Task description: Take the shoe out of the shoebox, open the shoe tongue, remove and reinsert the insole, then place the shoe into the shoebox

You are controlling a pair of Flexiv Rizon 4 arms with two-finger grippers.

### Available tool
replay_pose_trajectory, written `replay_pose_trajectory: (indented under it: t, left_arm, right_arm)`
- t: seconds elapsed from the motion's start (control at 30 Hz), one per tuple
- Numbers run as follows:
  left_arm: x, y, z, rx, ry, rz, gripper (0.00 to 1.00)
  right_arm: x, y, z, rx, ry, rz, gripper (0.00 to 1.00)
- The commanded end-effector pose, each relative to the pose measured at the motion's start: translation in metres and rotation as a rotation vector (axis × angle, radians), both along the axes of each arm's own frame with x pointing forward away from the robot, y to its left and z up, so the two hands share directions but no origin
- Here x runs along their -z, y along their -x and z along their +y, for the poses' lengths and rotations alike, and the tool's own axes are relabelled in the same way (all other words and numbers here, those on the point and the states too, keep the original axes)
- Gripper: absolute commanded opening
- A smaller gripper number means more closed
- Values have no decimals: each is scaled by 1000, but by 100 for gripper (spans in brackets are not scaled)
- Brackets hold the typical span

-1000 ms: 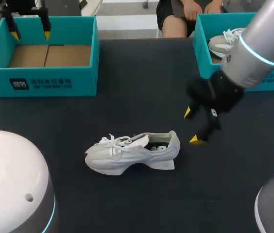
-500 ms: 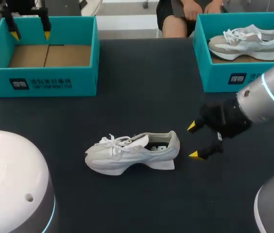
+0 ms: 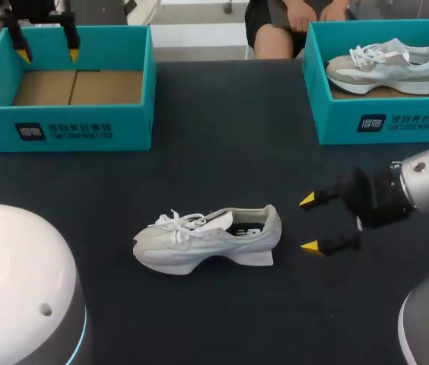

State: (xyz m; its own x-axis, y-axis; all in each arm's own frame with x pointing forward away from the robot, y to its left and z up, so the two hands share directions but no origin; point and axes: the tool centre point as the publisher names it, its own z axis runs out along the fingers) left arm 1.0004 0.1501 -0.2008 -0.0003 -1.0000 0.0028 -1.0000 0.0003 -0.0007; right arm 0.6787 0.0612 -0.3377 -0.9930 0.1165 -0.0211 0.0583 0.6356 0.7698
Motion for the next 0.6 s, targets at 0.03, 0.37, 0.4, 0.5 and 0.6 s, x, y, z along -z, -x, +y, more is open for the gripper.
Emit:
replay_pose_trajectory:
  t: [0.03, 0.37, 0.4, 0.5, 0.6]
  left_arm:
    - [0, 0, 0, 0, -1, 0, 100]
    - [0, 0, 0, 0, -1, 0, 100]
    - [0, 0, 0, 0, -1, 0, 100]
    - [0, 0, 0, 0, -1, 0, 100]
    - [0, 0, 0, 0, -1, 0, 100]
  right_arm:
    - [18, -6, -15, 38, -43, -23, 100]
    - [50, -37, -39, -18, -66, -51, 100]
    - [52, -39, -37, -36, -64, -44, 100]
    - [59, -45, -35, -52, -67, -37, 100]
    - [63, -50, -33, -34, -76, -46, 100]
